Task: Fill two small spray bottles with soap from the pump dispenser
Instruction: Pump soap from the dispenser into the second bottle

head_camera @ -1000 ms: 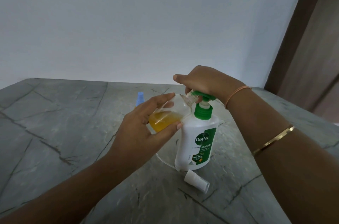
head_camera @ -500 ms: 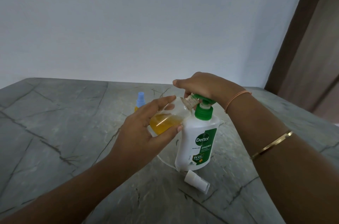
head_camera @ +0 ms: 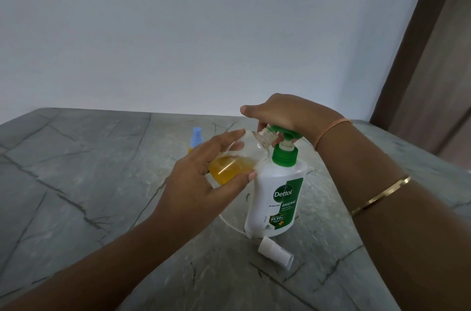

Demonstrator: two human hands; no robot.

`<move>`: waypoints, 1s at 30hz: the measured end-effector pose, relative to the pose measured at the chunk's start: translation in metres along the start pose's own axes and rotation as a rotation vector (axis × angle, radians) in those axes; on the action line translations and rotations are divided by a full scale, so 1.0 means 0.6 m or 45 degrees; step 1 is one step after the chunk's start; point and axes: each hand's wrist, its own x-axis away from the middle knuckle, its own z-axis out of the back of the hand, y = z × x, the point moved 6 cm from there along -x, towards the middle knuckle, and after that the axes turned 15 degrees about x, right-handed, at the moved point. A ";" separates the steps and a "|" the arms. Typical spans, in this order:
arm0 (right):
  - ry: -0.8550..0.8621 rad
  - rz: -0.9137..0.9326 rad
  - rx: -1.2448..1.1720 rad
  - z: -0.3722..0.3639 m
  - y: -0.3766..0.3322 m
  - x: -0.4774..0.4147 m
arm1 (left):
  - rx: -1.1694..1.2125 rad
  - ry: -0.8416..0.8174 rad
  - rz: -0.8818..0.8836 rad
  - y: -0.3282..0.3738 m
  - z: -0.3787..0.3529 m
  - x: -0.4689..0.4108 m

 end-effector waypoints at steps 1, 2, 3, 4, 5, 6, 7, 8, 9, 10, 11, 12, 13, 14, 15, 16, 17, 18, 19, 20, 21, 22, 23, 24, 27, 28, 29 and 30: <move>-0.009 -0.002 0.003 -0.001 0.000 0.001 | -0.005 -0.003 0.001 -0.001 0.000 0.000; -0.025 -0.007 0.002 -0.004 0.000 0.002 | -0.013 -0.006 -0.003 -0.002 0.001 0.000; -0.043 -0.014 -0.006 -0.007 0.001 0.003 | -0.018 -0.008 -0.012 -0.003 0.001 0.000; -0.058 -0.021 -0.013 -0.008 0.001 0.004 | -0.015 -0.007 -0.022 -0.003 0.001 0.001; -0.066 -0.022 -0.012 -0.010 0.002 0.004 | -0.006 -0.002 -0.026 -0.003 0.002 0.002; -0.066 -0.019 -0.005 -0.010 0.002 0.005 | 0.002 0.002 -0.026 -0.003 0.001 0.002; -0.059 -0.015 -0.001 -0.010 0.001 0.005 | 0.005 0.002 -0.023 -0.003 0.001 0.003; -0.046 -0.008 0.003 -0.008 -0.001 0.005 | 0.002 0.002 -0.021 -0.003 0.001 0.003; -0.026 0.002 0.012 -0.006 -0.002 0.005 | -0.005 0.002 -0.023 -0.002 0.001 0.003; -0.001 0.013 0.023 -0.003 -0.003 0.005 | -0.013 0.004 -0.026 -0.001 0.002 0.002; 0.024 0.023 0.034 0.001 -0.003 0.005 | -0.015 0.006 -0.029 0.002 0.002 0.001; 0.046 0.032 0.040 0.004 -0.003 0.005 | -0.014 0.008 -0.030 0.004 0.003 0.001; 0.063 0.039 0.040 0.007 -0.003 0.005 | -0.008 0.010 -0.026 0.006 0.003 0.000; 0.079 0.043 0.040 0.010 -0.003 0.005 | 0.001 0.013 -0.020 0.008 0.002 0.000; 0.091 0.045 0.045 0.012 -0.003 0.005 | 0.012 0.018 -0.015 0.009 0.002 0.000; 0.098 0.044 0.049 0.012 -0.004 0.005 | 0.016 0.022 -0.012 0.009 0.003 0.001; 0.101 0.044 0.051 0.012 -0.004 0.005 | 0.013 0.021 -0.009 0.009 0.003 0.001; 0.101 0.044 0.048 0.011 -0.005 0.005 | 0.005 0.017 -0.008 0.007 0.003 0.001; 0.095 0.044 0.042 0.010 -0.005 0.005 | -0.002 0.010 -0.012 0.007 0.003 0.001; 0.083 0.040 0.029 0.009 -0.005 0.004 | -0.007 0.005 -0.016 0.005 0.004 0.001; 0.066 0.032 0.011 0.007 -0.005 0.004 | -0.009 0.002 -0.016 0.005 0.004 0.001; 0.047 0.020 -0.010 0.005 -0.004 0.006 | -0.012 0.001 -0.014 0.005 0.004 0.001; 0.028 0.010 -0.026 0.003 -0.003 0.007 | -0.013 0.001 -0.015 0.005 0.004 0.002; 0.011 0.001 -0.030 0.002 -0.002 0.009 | -0.018 0.002 -0.017 0.004 0.004 0.002; -0.037 -0.027 -0.023 -0.005 0.000 0.015 | -0.032 -0.015 -0.016 0.001 0.004 0.004; -0.047 -0.033 -0.035 -0.006 0.000 0.017 | -0.027 -0.014 -0.021 0.001 0.004 0.004; -0.050 -0.035 -0.046 -0.006 0.000 0.018 | -0.020 -0.011 -0.021 0.002 0.003 0.005; -0.047 -0.033 -0.051 -0.006 -0.001 0.019 | -0.015 -0.010 -0.016 0.001 0.003 0.005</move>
